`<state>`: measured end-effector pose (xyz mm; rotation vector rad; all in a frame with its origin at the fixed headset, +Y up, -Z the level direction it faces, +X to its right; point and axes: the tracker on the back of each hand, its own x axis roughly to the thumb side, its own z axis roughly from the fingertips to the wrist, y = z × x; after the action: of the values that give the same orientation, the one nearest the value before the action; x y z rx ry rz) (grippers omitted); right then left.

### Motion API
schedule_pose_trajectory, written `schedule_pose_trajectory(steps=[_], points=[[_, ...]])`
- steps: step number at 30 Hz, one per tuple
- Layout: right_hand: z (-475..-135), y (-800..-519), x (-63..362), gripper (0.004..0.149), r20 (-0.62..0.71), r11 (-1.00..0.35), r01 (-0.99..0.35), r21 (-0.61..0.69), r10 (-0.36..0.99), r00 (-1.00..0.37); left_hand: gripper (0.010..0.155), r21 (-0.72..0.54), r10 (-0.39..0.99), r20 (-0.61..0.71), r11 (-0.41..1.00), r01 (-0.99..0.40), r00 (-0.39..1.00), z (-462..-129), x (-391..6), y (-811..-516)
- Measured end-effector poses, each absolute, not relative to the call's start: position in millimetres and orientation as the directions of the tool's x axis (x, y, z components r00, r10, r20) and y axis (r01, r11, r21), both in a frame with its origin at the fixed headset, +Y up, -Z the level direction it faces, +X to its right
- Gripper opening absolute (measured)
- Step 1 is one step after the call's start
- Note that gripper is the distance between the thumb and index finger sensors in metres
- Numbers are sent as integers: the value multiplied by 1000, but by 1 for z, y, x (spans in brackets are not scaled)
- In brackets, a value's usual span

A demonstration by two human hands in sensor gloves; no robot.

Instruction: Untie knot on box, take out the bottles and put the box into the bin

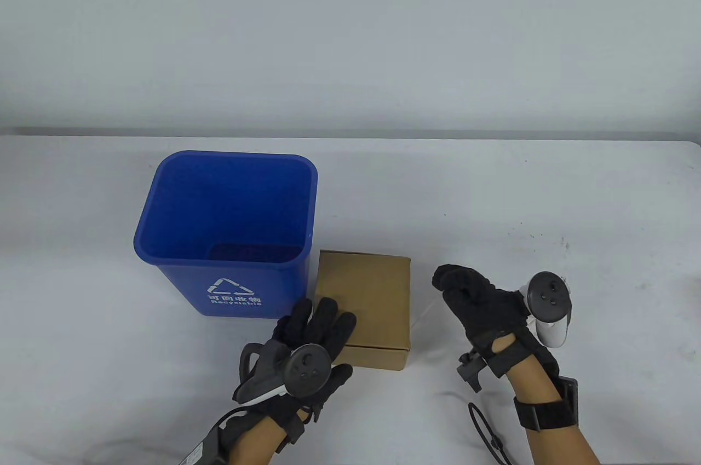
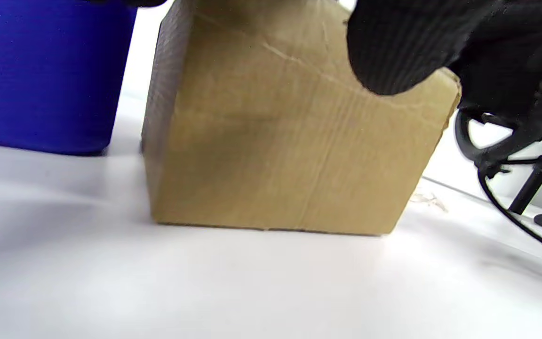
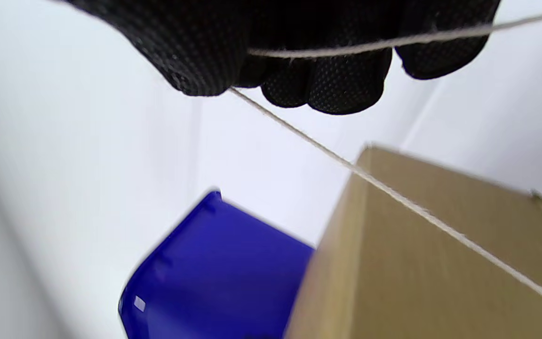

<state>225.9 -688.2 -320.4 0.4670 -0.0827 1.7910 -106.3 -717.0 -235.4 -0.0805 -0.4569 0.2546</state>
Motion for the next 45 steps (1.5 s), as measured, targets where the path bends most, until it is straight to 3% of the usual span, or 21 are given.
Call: schedule_pose_trajectory(steps=[3,6,11,14,22,24,26,29,32,36,39,45], points=[[-316,-675,253,35,348,-374,-924,-85,858,-379,83,-138,277,413,961,-241,868,-234,-109,-716],[-316,-671,275,36,245,-499,-836,-228,801,-546,82,-132,280,407,960,-248,869,-232,-110,-714],[-319,-672,295,36,67,-721,-584,-373,607,-792,82,-141,285,407,958,-249,868,-232,-109,-715],[-322,-674,303,36,-54,-817,-434,-380,488,-871,82,-151,301,400,953,-262,866,-232,-111,-715],[-337,-704,331,38,-372,-933,-304,-191,356,-857,82,-149,304,398,952,-267,865,-232,-112,-714],[-338,-715,342,38,-492,-945,-320,-65,310,-814,82,-151,308,397,951,-269,865,-232,-112,-714],[-339,-724,346,45,-521,-926,-375,51,296,-801,82,-153,310,396,950,-271,864,-232,-112,-714],[-340,-733,345,60,-500,-879,-458,137,337,-797,82,-154,310,397,950,-270,864,-232,-112,-714],[-343,-736,335,71,-381,-830,-498,253,387,-840,82,-156,313,397,949,-273,863,-232,-112,-714],[-347,-748,324,101,-277,-807,-374,458,271,-922,82,-157,312,395,950,-272,864,-232,-112,-714],[-349,-757,325,110,-284,-783,-398,478,291,-913,83,-160,310,392,950,-268,866,-231,-112,-715],[-354,-767,330,106,-316,-801,-412,434,292,-902,84,-173,298,375,953,-249,878,-229,-110,-714]])
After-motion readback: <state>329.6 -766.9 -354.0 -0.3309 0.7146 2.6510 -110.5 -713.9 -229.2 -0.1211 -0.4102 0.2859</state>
